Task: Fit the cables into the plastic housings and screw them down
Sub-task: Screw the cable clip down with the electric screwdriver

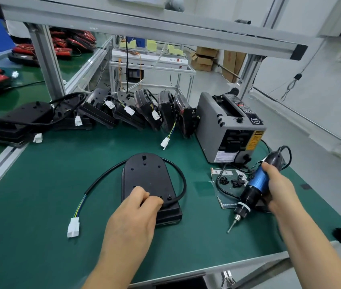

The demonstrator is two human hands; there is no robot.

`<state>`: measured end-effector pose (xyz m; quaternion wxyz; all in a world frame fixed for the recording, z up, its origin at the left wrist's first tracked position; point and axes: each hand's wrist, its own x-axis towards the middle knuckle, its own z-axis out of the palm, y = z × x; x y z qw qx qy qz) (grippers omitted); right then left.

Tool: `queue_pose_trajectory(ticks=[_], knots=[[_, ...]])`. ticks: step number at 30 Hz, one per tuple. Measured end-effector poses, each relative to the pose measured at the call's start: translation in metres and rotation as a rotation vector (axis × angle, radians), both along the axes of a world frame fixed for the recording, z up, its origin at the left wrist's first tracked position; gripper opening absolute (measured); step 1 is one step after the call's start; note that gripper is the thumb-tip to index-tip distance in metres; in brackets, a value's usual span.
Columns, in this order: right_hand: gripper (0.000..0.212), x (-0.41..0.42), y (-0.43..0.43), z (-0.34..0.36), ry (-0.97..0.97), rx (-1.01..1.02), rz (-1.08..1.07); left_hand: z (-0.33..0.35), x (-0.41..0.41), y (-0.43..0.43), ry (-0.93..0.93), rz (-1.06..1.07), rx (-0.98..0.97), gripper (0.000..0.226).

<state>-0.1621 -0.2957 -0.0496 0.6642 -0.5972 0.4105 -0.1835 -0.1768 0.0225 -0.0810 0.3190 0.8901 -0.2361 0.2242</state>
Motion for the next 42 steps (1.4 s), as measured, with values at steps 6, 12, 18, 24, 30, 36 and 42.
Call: queue_pose_trajectory(ticks=[6, 12, 18, 24, 30, 36, 42], knots=[[0.044, 0.003, -0.021, -0.002, 0.239, -0.194, 0.134, 0.001, 0.0, 0.0, 0.009, 0.004, -0.001, 0.022], [0.049, 0.005, -0.028, 0.005, 0.327, -0.275, 0.265, 0.001, -0.001, -0.002, -0.008, 0.011, -0.021, 0.021], [0.047, 0.003, -0.03, 0.0, 0.376, -0.34, 0.286, 0.001, -0.001, -0.001, -0.001, 0.013, -0.023, 0.021], [0.039, -0.003, -0.03, 0.002, 0.401, -0.428, 0.292, -0.001, 0.0, -0.001, -0.001, 0.008, -0.024, 0.021], [0.012, 0.001, -0.021, 0.02, 0.229, -0.777, 0.199, -0.002, 0.0, -0.001, -0.005, 0.006, -0.028, 0.025], [0.005, 0.044, 0.003, 0.038, 0.026, -0.356, 0.267, -0.001, 0.0, -0.002, -0.007, 0.015, -0.023, 0.027], [0.006, 0.071, -0.005, 0.032, 0.003, -0.1, 0.172, 0.0, -0.001, -0.002, -0.011, 0.011, -0.021, 0.028]])
